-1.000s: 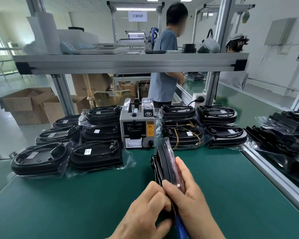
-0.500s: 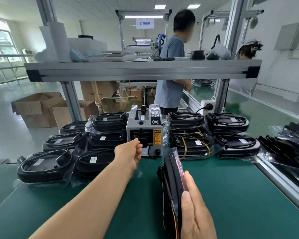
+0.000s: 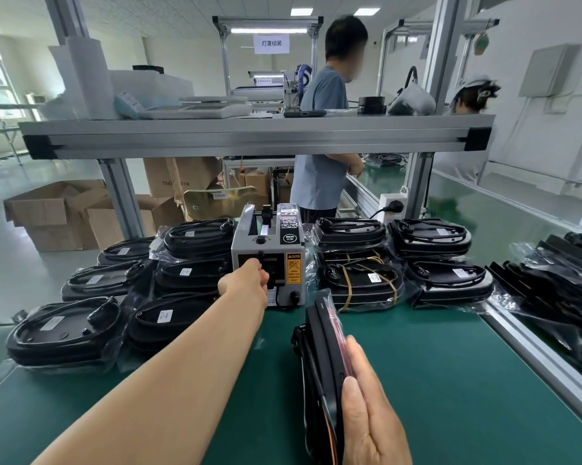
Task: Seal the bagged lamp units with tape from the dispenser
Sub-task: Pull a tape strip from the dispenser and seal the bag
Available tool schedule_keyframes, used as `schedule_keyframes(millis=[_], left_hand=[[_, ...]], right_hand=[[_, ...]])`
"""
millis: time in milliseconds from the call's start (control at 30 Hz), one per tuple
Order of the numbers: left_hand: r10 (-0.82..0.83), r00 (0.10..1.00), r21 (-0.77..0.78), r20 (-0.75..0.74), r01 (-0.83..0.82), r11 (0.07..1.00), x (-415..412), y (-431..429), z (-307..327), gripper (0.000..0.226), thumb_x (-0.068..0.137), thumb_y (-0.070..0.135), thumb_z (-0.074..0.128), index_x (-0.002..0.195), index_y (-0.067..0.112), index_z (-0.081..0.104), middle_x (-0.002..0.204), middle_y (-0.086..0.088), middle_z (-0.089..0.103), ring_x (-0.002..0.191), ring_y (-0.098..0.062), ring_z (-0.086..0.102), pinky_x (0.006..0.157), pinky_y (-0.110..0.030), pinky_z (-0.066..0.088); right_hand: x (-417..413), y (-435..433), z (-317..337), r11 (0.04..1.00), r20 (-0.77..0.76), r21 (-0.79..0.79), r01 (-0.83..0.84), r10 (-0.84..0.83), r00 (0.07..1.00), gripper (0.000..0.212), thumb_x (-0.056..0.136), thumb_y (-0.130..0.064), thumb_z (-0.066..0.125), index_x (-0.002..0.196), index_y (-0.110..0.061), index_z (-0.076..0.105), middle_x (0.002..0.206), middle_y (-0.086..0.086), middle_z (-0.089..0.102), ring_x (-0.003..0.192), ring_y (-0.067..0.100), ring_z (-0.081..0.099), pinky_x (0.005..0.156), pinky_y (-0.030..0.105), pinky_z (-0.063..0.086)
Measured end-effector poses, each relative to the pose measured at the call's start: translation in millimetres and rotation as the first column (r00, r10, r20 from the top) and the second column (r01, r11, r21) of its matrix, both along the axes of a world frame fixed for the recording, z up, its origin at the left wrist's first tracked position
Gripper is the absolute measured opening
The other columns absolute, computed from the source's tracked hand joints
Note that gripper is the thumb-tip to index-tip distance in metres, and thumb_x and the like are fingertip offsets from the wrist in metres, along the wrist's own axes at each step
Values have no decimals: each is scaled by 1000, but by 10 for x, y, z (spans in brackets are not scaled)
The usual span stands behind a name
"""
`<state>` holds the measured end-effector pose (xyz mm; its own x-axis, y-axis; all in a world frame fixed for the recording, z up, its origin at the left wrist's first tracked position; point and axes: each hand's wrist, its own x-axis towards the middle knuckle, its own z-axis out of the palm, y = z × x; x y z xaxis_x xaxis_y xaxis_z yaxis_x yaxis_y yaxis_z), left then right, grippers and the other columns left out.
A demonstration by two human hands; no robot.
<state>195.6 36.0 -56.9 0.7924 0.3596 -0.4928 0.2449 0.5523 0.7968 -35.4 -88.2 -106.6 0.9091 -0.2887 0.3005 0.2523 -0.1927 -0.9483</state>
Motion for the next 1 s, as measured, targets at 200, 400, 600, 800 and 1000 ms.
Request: schedule_keyframes(millis=[200, 400, 600, 800, 1000], left_hand=[[-562, 797, 203, 222, 526, 826, -876, 118, 283, 23, 92, 12, 62, 70, 18, 60, 59, 4, 53, 45, -5, 47, 46, -18, 44], [-955, 290, 558, 68, 782, 277, -1784, 58, 432, 19, 85, 13, 76, 69, 21, 69, 65, 3, 61, 56, -8, 51, 55, -16, 43], [-940, 341, 659, -23, 713, 242, -1789, 57, 442, 19, 84, 9, 76, 68, 16, 69, 66, -4, 58, 55, -10, 46, 56, -18, 39], [-946, 309, 683, -99, 712, 161, -1673, 59, 489, 21, 84, 10, 75, 66, 16, 67, 53, 1, 52, 46, -8, 41, 50, -18, 36], [-944, 309, 703, -113, 696, 144, -1654, 19, 445, 19, 82, 13, 77, 66, 15, 67, 51, 7, 52, 46, -7, 36, 48, -16, 33]], right_hand=[[-34, -62, 0, 995, -21, 99, 5, -3, 1000, 56, 83, -51, 38, 136, -39, 50, 143, -25, 52, 133, -12, 41, 117, 22, 31], [-51, -103, 46, 998, -89, 43, -51, 55, 994, 54, 85, -54, 32, 138, -48, 46, 145, -28, 47, 131, -17, 39, 114, 16, 31], [-121, -149, -8, 986, -79, 39, -161, 164, 983, 43, 103, -28, 48, 139, -51, 40, 152, -25, 40, 139, -12, 32, 121, 30, 26], [-124, -164, -54, 979, -62, -3, -204, 203, 977, 48, 100, -26, 45, 141, -50, 35, 155, -23, 37, 143, -8, 29, 123, 36, 24], [-132, -175, -67, 979, -65, 7, -205, 205, 977, 53, 91, -37, 46, 142, -50, 37, 154, -24, 38, 142, -6, 31, 122, 38, 26]])
